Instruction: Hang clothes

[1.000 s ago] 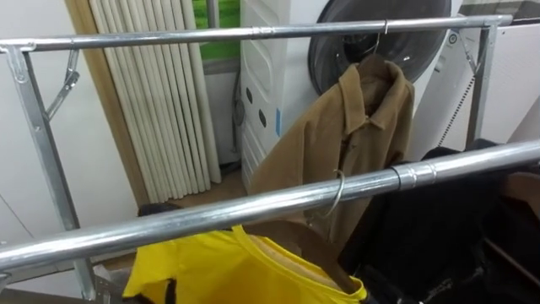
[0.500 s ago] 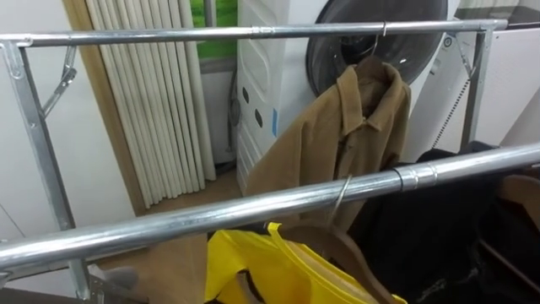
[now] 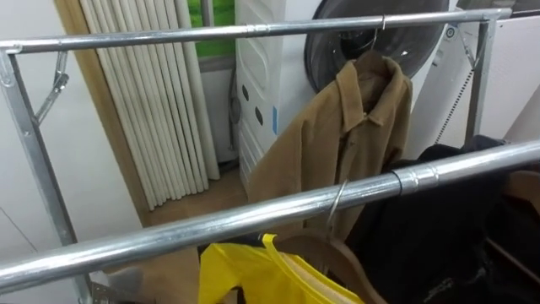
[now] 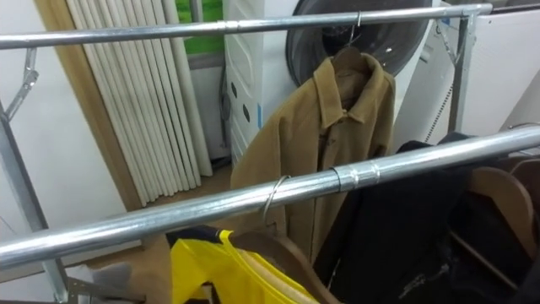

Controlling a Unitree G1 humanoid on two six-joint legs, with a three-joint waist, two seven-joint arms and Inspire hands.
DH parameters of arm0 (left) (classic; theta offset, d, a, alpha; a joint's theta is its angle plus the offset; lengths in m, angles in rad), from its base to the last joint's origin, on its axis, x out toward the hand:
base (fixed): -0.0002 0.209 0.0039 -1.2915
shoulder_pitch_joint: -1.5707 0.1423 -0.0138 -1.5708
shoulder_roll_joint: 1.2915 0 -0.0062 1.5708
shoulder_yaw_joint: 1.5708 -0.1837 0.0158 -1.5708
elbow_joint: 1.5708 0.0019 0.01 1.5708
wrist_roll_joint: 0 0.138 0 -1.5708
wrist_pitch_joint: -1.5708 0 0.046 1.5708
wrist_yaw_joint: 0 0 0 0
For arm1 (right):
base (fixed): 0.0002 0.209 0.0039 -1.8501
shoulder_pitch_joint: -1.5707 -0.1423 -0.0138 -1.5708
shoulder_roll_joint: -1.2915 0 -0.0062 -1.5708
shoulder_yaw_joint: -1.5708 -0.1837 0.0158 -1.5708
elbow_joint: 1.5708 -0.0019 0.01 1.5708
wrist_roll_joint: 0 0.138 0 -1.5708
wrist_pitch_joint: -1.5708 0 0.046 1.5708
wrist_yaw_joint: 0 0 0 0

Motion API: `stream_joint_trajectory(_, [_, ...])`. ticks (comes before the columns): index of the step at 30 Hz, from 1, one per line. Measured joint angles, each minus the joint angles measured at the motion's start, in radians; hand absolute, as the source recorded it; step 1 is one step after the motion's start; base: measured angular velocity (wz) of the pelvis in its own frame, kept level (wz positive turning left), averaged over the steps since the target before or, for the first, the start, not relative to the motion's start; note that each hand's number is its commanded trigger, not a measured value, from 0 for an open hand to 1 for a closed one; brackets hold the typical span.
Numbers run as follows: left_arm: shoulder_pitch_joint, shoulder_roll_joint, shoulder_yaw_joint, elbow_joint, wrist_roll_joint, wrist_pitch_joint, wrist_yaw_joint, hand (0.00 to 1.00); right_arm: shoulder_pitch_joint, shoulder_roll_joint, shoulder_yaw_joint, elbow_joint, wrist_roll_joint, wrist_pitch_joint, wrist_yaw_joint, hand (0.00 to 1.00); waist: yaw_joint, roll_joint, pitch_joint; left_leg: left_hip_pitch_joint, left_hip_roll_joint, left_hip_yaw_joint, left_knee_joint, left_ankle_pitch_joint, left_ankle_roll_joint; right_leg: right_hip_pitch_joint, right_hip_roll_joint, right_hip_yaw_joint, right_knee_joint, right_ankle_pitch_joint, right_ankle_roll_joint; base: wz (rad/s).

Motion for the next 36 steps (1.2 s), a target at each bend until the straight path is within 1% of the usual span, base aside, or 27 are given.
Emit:
stream_joint_trajectory(3, [0.006, -0.015, 0.0, 0.004, 0.0, -0.006, 0.018, 0.0, 0.017, 0.028, -0.041, 0.01, 0.005, -0.005, -0.031, 0.0, -0.003, 0.01, -0.0022, 0.007, -0.001, 0.0, -0.006, 0.0, 0.0, 0.004, -0.001, 0.001, -0.001, -0.002, 0.003, 0.0])
stream_joint_trajectory(5, [0.007, -0.018, 0.0, 0.014, -0.001, -0.006, 0.019, 0.0, 0.017, 0.034, -0.047, 0.039, 0.01, -0.011, -0.044, 0.0, -0.008, 0.011, 0.0003, 0.01, -0.004, -0.005, -0.008, 0.0, 0.0, 0.005, -0.002, -0.001, -0.001, -0.006, 0.005, 0.07])
stream_joint_trajectory(6, [0.007, -0.018, 0.0, 0.021, -0.001, -0.006, 0.019, 0.0, 0.017, 0.038, -0.05, 0.052, 0.011, -0.012, -0.054, 0.0, -0.016, 0.012, -0.0005, 0.01, -0.006, -0.009, -0.008, 0.0, 0.0, 0.004, -0.003, -0.004, -0.001, -0.008, 0.006, 0.1])
stream_joint_trajectory(9, [0.011, -0.018, 0.0, 0.024, -0.001, -0.006, 0.021, 0.0, 0.015, 0.05, -0.06, 0.081, 0.027, -0.013, -0.076, 0.0, -0.016, 0.018, -0.0021, 0.012, -0.008, -0.011, -0.011, 0.0, 0.001, 0.004, -0.002, -0.004, -0.002, -0.009, 0.007, 0.02])
stream_joint_trajectory(16, [0.026, -0.032, 0.001, 0.024, 0.0, -0.005, 0.029, 0.0, 0.002, 0.053, -0.063, 0.114, 0.038, -0.013, -0.097, 0.0, -0.017, 0.026, -0.0009, 0.012, -0.01, -0.023, -0.013, -0.001, 0.001, 0.005, -0.001, -0.009, -0.003, -0.011, 0.006, 0.02])
stream_joint_trajectory(19, [0.024, -0.039, -0.003, 0.023, -0.002, 0.004, 0.029, 0.0, 0.001, 0.056, -0.062, 0.117, 0.04, -0.011, -0.116, 0.0, -0.017, 0.033, 0.0001, 0.015, -0.01, -0.021, -0.014, 0.0, 0.001, 0.005, -0.001, -0.013, -0.003, -0.012, 0.006, 0.03])
stream_joint_trajectory(21, [0.029, -0.046, -0.006, 0.024, -0.014, 0.007, 0.029, 0.0, -0.001, 0.058, -0.061, 0.117, 0.055, -0.009, -0.129, 0.0, -0.016, 0.035, 0.0039, 0.014, -0.01, -0.023, -0.016, 0.0, 0.001, 0.007, -0.001, -0.013, -0.003, -0.012, 0.006, 0.0])
stream_joint_trajectory(25, [0.032, -0.049, -0.006, 0.024, -0.029, 0.007, 0.028, 0.0, -0.004, 0.063, -0.062, 0.119, 0.082, -0.008, -0.153, 0.0, -0.017, 0.038, 0.0027, 0.014, -0.01, -0.023, -0.015, 0.0, 0.001, 0.006, -0.002, -0.014, -0.003, -0.013, 0.006, 0.0])
stream_joint_trajectory(29, [0.036, -0.056, -0.006, 0.034, -0.093, 0.008, 0.006, 0.0, -0.021, 0.069, -0.062, 0.139, 0.113, -0.008, -0.16, 0.0, -0.015, 0.038, 0.0033, 0.013, -0.009, -0.023, -0.016, 0.0, 0.001, 0.007, -0.001, -0.014, -0.005, -0.014, 0.005, 0.0])
stream_joint_trajectory(31, [0.031, -0.061, -0.007, 0.046, -0.109, 0.012, -0.003, 0.0, -0.03, 0.069, -0.061, 0.147, 0.118, -0.005, -0.16, 0.0, -0.015, 0.036, 0.0035, 0.012, -0.009, -0.022, -0.017, 0.0, 0.001, 0.005, -0.001, -0.014, -0.005, -0.014, 0.005, 0.0])
stream_joint_trajectory(32, [0.031, -0.063, -0.007, 0.047, -0.134, 0.014, -0.015, 0.0, -0.034, 0.069, -0.061, 0.149, 0.127, 0.001, -0.16, 0.0, -0.015, 0.036, 0.0037, 0.011, -0.009, -0.022, -0.017, 0.0, 0.001, 0.004, -0.001, -0.013, -0.006, -0.014, 0.005, 0.0])
stream_joint_trajectory(34, [0.031, -0.061, -0.007, 0.06, -0.174, 0.015, -0.026, 0.0, -0.039, 0.069, -0.06, 0.156, 0.135, 0.003, -0.16, 0.0, -0.012, 0.036, 0.0035, 0.013, -0.009, -0.022, -0.022, 0.0, 0.001, 0.005, 0.0, -0.013, -0.011, -0.014, 0.005, 0.0])
stream_joint_trajectory(36, [0.03, -0.056, -0.005, 0.075, -0.22, 0.027, -0.057, 0.0, -0.039, 0.069, -0.061, 0.165, 0.157, 0.004, -0.159, 0.0, -0.013, 0.034, 0.0023, 0.014, -0.011, -0.022, -0.023, 0.0, 0.001, 0.006, 0.001, -0.013, -0.011, -0.013, 0.005, 0.0])
